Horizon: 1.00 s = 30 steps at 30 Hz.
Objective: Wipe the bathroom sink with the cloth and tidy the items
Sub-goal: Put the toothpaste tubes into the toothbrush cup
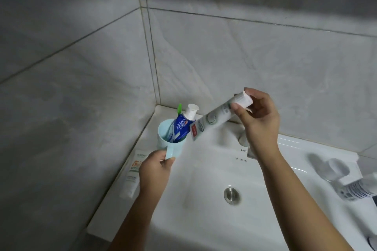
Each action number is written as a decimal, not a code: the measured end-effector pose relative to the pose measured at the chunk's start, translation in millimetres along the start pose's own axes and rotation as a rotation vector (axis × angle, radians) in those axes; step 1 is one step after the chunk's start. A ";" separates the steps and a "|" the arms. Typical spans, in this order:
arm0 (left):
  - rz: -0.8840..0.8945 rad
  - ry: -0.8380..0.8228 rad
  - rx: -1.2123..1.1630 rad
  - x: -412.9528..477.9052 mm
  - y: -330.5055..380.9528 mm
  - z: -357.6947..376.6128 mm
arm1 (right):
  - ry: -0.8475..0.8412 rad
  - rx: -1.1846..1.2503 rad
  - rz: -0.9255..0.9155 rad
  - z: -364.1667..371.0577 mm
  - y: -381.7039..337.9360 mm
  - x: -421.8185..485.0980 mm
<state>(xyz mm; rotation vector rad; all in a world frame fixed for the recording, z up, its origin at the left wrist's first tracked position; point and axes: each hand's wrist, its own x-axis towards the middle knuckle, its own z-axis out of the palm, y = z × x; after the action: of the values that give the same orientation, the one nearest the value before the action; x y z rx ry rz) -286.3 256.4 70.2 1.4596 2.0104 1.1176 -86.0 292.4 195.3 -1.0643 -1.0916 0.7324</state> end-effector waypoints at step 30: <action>-0.065 -0.023 -0.140 55.2 -42.9 9.0 | -0.273 -0.619 -0.057 75.9 113.5 0.6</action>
<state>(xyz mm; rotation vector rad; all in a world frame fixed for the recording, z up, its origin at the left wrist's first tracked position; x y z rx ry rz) -325.3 305.1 37.4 1.3228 1.9086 1.1832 -154.8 355.8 95.9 -1.4704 -1.6388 0.5082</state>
